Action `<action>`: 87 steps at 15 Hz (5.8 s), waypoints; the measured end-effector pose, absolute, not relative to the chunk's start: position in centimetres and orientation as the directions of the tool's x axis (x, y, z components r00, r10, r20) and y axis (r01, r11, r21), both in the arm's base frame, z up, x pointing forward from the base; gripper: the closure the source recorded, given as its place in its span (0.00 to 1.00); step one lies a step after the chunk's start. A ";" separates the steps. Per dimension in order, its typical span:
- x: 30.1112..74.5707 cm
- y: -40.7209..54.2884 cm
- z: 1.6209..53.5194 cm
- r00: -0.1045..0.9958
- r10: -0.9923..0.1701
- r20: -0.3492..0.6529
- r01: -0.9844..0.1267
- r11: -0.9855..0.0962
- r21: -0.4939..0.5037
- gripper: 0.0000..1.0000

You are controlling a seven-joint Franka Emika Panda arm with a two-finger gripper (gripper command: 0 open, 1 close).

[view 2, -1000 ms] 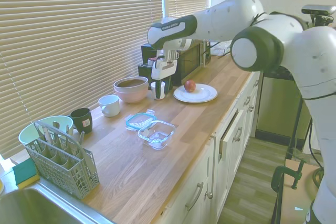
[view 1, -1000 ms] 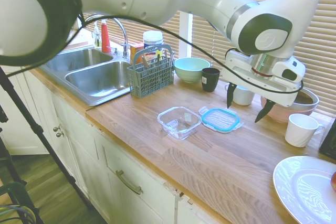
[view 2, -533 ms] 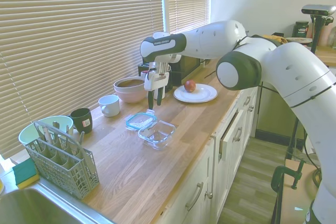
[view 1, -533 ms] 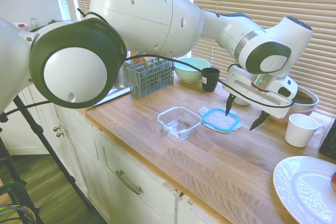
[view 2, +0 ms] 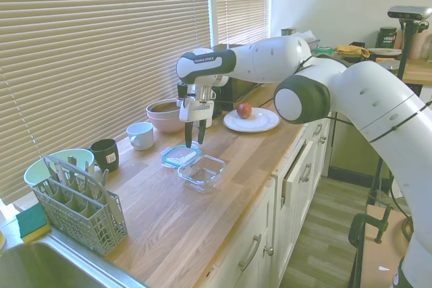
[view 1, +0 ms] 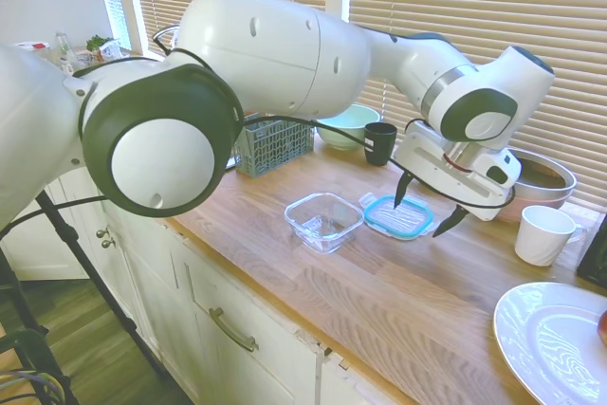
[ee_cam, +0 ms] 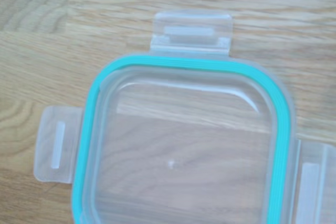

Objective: Cover the lid of the food container

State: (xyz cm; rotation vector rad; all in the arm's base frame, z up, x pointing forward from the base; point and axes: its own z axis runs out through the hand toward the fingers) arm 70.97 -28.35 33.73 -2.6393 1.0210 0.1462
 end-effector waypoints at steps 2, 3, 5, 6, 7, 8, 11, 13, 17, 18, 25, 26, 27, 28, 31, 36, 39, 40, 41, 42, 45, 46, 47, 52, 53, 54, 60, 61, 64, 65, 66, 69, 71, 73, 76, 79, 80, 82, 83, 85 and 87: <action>70.8 -28.7 32.9 0.731 -0.646 -0.219 -0.682 -0.685 -0.257 0.00; 70.8 -28.9 32.8 0.728 -0.648 -0.222 -0.685 -0.679 -0.264 0.00; 70.9 -28.9 32.8 0.726 -0.649 -0.226 -0.687 -0.672 -0.277 0.00; 70.9 -28.7 32.7 0.727 -0.648 -0.227 -0.686 -0.671 -0.281 0.00; 71.1 -28.5 32.7 0.729 -0.646 -0.226 -0.684 -0.672 -0.283 0.00; 71.3 -28.3 32.7 0.732 -0.644 -0.222 -0.680 -0.675 -0.286 0.00; 72.2 -27.9 32.9 0.736 -0.646 -0.205 -0.676 -0.676 -0.295 0.00; 72.6 -27.9 32.9 0.735 -0.648 -0.199 -0.676 -0.676 -0.295 0.00; 73.1 -27.8 32.7 0.738 -0.647 -0.194 -0.673 -0.679 -0.294 1.00; 73.1 -27.8 32.7 0.738 -0.646 -0.193 -0.672 -0.680 -0.294 1.00; 73.2 -27.9 32.3 0.738 -0.647 -0.192 -0.672 -0.680 -0.293 1.00; 73.2 -27.9 32.2 0.738 -0.647 -0.191 -0.672 -0.680 -0.293 1.00; 73.2 -27.9 32.1 0.738 -0.648 -0.191 -0.672 -0.680 -0.293 1.00; 73.3 -27.9 32.0 0.738 -0.648 -0.191 -0.672 -0.680 -0.293 1.00; 73.4 -27.6 31.8 0.740 -0.645 -0.189 -0.670 -0.684 -0.289 1.00; 73.5 -27.5 31.5 0.742 -0.644 -0.187 -0.668 -0.687 -0.284 1.00; 73.6 -27.3 31.6 0.744 -0.642 -0.187 -0.666 -0.690 -0.284 1.00; 73.6 -27.3 31.6 0.744 -0.642 -0.187 -0.666 -0.690 -0.283 1.00; 73.6 -27.3 31.6 0.744 -0.641 -0.187 -0.666 -0.690 -0.283 1.00; 73.6 -27.2 31.6 0.745 -0.641 -0.186 -0.665 -0.691 -0.283 1.00; 73.8 -26.9 31.9 0.749 -0.639 -0.177 -0.660 -0.697 -0.280 1.00; 73.8 -26.7 32.3 0.751 -0.638 -0.169 -0.657 -0.702 -0.273 1.00; 73.9 -26.6 33.1 0.755 -0.638 -0.154 -0.653 -0.710 -0.262 1.00; 72.6 -26.4 40.9 0.761 -0.644 -0.079 -0.640 -0.726 -0.250 1.00; 72.0 -26.3 42.0 0.761 -0.644 -0.078 -0.641 -0.728 -0.243 1.00; 71.4 -26.0 42.9 0.761 -0.645 -0.075 -0.642 -0.729 -0.238 1.00; 67.7 -24.2 47.1 0.756 -0.653 -0.044 -0.643 -0.729 -0.234 1.00; 67.0 -23.8 47.6 0.756 -0.654 -0.037 -0.643 -0.730 -0.231 1.00; 64.9 -22.9 47.8 0.751 -0.661 -0.013 -0.646 -0.729 -0.228 1.00; 64.2 -22.6 47.7 0.748 -0.664 -0.006 -0.648 -0.727 -0.228 1.00; 63.4 -22.4 47.5 0.744 -0.668 -0.002 -0.651 -0.724 -0.228 1.00; 60.4 -22.2 47.3 0.729 -0.684 0.011 -0.663 -0.711 -0.234 1.00; 57.9 -21.9 47.6 0.725 -0.688 0.014 -0.666 -0.707 -0.239 1.00; 55.4 -20.9 47.7 0.725 -0.688 0.020 -0.664 -0.707 -0.243 1.00; 52.1 -18.9 46.9 0.731 -0.681 0.031 -0.655 -0.715 -0.244 1.00; 51.2 -17.8 47.1 0.733 -0.678 0.045 -0.650 -0.719 -0.246 1.00; 51.3 -17.5 47.2 0.734 -0.677 0.047 -0.648 -0.720 -0.247 1.00; 51.4 -17.3 47.6 0.737 -0.674 0.054 -0.644 -0.724 -0.248 1.00; 51.5 -17.1 47.9 0.740 -0.670 0.060 -0.639 -0.728 -0.249 1.00; 51.8 -16.4 48.6 0.746 -0.662 0.073 -0.630 -0.736 -0.248 1.00; 52.1 -15.2 49.4 0.750 -0.656 0.088 -0.623 -0.745 -0.240 1.00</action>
